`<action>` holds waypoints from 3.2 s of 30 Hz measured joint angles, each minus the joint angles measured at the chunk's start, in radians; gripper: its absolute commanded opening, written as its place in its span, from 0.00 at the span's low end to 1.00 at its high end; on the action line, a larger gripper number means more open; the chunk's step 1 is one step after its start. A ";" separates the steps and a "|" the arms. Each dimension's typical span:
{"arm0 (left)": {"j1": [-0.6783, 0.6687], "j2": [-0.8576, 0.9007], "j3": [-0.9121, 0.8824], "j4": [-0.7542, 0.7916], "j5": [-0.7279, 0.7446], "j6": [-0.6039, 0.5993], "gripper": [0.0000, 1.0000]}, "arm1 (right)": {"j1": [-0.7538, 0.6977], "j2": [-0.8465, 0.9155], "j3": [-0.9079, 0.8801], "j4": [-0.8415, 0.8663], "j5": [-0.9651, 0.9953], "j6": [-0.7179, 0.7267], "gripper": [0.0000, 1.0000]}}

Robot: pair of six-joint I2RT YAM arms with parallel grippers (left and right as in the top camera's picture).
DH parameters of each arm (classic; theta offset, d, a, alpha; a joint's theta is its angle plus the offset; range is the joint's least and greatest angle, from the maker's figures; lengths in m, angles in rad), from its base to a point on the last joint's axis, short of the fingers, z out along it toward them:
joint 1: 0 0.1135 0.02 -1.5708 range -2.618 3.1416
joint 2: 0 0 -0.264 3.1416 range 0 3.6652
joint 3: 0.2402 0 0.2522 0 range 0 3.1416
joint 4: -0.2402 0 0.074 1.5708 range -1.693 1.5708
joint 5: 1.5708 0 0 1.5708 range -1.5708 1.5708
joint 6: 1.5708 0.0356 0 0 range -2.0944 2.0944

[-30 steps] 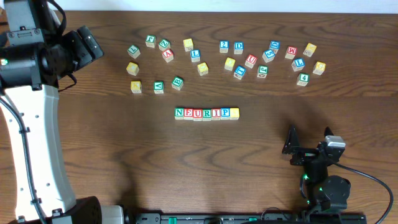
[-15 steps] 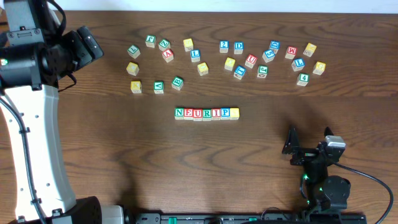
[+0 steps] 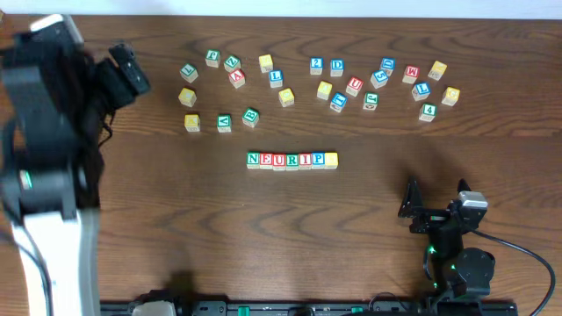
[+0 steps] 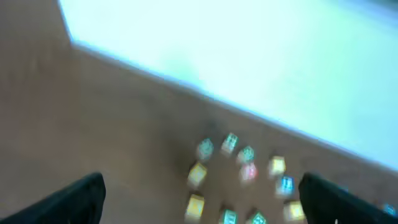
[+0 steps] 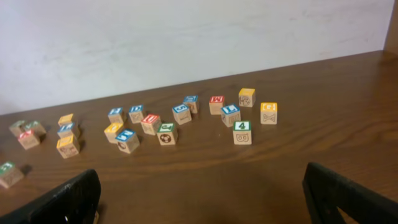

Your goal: Spell out NEURIPS

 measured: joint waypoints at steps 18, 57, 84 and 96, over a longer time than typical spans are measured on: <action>0.000 -0.748 -1.141 0.695 -0.001 0.027 0.98 | 0.000 0.000 0.000 0.000 0.000 0.000 0.99; 0.000 -1.165 -1.439 0.607 0.004 0.065 0.98 | 0.000 0.000 0.000 0.000 0.000 0.000 0.99; 0.000 -1.165 -1.439 0.607 0.004 0.072 0.98 | 0.000 0.000 0.000 0.000 0.000 0.000 0.99; 0.000 -1.165 -1.439 0.607 0.004 0.072 0.98 | 0.000 0.000 0.000 0.000 0.000 0.000 0.99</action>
